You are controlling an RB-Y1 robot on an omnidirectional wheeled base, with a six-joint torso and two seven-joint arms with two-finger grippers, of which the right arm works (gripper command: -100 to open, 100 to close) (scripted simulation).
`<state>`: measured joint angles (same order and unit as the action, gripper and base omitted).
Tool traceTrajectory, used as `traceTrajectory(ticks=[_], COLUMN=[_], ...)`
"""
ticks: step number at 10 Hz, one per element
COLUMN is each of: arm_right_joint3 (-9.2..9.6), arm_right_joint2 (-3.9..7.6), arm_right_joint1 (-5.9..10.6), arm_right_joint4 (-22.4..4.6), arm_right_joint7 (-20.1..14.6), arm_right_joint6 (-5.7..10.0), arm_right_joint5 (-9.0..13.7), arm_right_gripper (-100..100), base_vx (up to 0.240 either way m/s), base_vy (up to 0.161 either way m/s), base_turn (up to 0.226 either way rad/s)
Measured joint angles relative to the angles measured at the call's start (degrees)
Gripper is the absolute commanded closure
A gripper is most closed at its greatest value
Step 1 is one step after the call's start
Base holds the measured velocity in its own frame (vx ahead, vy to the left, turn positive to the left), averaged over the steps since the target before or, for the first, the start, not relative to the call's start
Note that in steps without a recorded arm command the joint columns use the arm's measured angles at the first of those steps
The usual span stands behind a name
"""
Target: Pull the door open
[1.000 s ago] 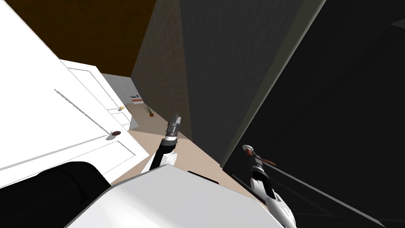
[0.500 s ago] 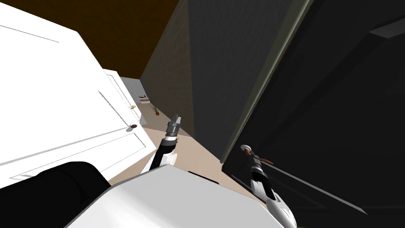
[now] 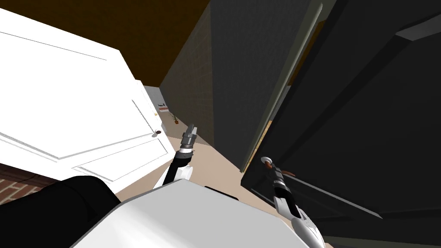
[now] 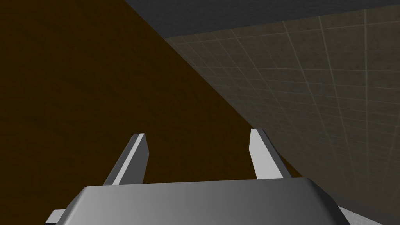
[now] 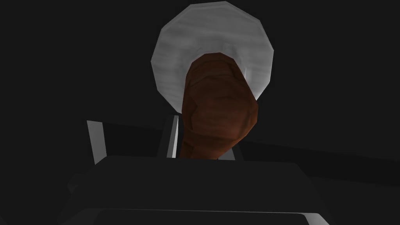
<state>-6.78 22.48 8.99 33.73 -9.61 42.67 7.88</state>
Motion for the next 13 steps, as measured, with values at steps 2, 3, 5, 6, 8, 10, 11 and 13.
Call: traceTrajectory(ticks=[2, 3, 5, 6, 8, 10, 11, 13], arm_right_joint3=[0.64, 1.26, 2.45, 3.19, 4.56, 5.80, 5.98, 7.19], arm_right_joint2=[0.13, 0.40, 1.01, 1.50, 2.19, 2.72, 2.59, 3.37], arm_right_joint1=[-0.44, -0.60, -1.16, -1.34, -1.70, -2.50, -2.69, -3.00], arm_right_joint4=[-0.07, 0.19, 0.68, 0.51, 0.37, 1.41, 1.41, 1.62], arm_right_joint7=[-0.64, -1.30, -2.54, -3.38, -4.90, -6.11, -6.27, -7.44], arm_right_joint6=[0.07, 0.44, 1.19, 1.75, 2.82, 3.22, 3.15, 4.04], arm_right_joint5=[-0.27, -0.57, -1.17, -1.52, -2.18, -2.79, -2.86, -3.48], arm_right_gripper=[100, 100, 100, 100, 100, 100, 100, 100], base_vx=[-0.222, -0.223, -0.221, -0.242, -0.239, -0.177, -0.123, -0.200], base_vy=[-0.091, -0.064, -0.025, -0.072, -0.069, -0.050, -0.036, -0.046], base_turn=[0.134, 0.100, 0.091, 0.121, 0.095, 0.056, 0.069, 0.045])
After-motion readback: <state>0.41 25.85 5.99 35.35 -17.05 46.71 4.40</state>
